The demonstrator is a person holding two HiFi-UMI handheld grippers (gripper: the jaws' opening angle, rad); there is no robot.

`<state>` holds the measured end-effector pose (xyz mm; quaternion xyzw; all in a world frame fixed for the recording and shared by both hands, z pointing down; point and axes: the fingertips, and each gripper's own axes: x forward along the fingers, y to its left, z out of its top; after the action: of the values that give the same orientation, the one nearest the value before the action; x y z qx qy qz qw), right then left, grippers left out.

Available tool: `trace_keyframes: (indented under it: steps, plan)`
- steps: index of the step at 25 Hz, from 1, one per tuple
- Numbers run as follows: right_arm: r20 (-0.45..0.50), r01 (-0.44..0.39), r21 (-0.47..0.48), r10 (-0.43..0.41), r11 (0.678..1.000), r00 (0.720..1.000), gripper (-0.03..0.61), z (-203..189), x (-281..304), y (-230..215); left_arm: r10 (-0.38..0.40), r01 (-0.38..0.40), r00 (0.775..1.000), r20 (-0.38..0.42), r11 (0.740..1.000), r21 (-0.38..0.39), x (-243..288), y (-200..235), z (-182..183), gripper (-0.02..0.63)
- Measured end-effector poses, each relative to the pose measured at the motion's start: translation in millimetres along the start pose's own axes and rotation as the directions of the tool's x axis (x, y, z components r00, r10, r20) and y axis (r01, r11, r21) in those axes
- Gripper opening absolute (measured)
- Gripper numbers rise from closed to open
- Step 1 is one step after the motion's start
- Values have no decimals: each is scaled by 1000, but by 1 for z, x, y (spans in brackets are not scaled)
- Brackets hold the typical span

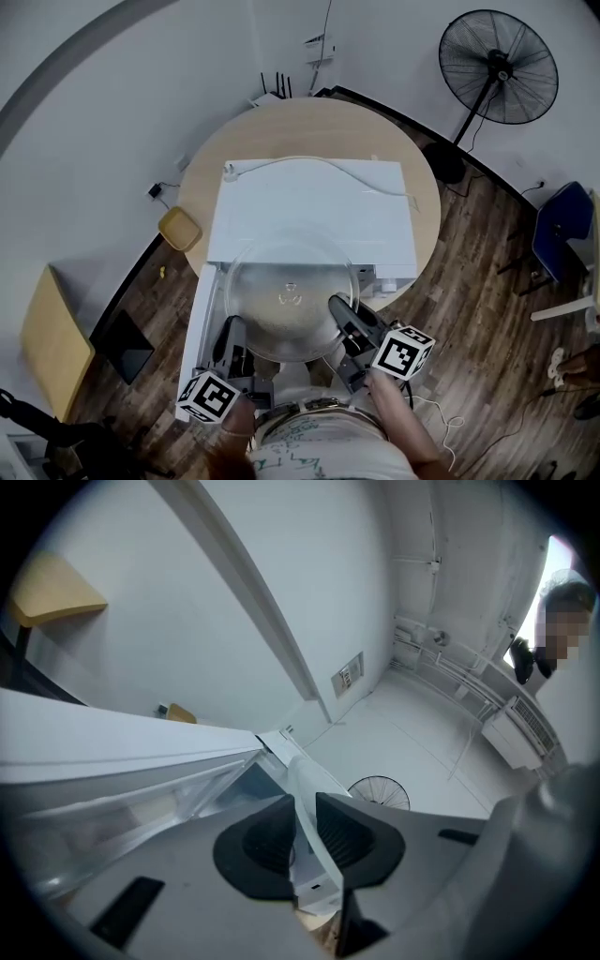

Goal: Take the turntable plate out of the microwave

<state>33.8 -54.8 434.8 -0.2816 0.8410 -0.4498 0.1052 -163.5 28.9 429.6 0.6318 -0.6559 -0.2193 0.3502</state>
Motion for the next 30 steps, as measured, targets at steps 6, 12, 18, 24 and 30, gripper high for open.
trace_keyframes:
  steps: [6,12,18,24,30]
  plan:
    - [45,29,-1,-29,1000,999,83,20,22,-5,-45,45,999,-28,999,-7,38,2,17,75]
    - [83,74,22,-75,997,994,83,30,37,-13,-73,71,995,-66,997,-21,68,6,26,75]
    - [103,133,79,-141,988,985,83,30,41,-29,-78,76,990,-117,997,-21,87,7,24,74]
    - [133,160,130,-177,979,975,80,31,41,-34,-83,82,990,-113,997,-14,97,8,23,75]
    - [178,139,153,-165,978,970,74,34,44,-29,-112,120,986,-126,991,60,102,0,20,126]
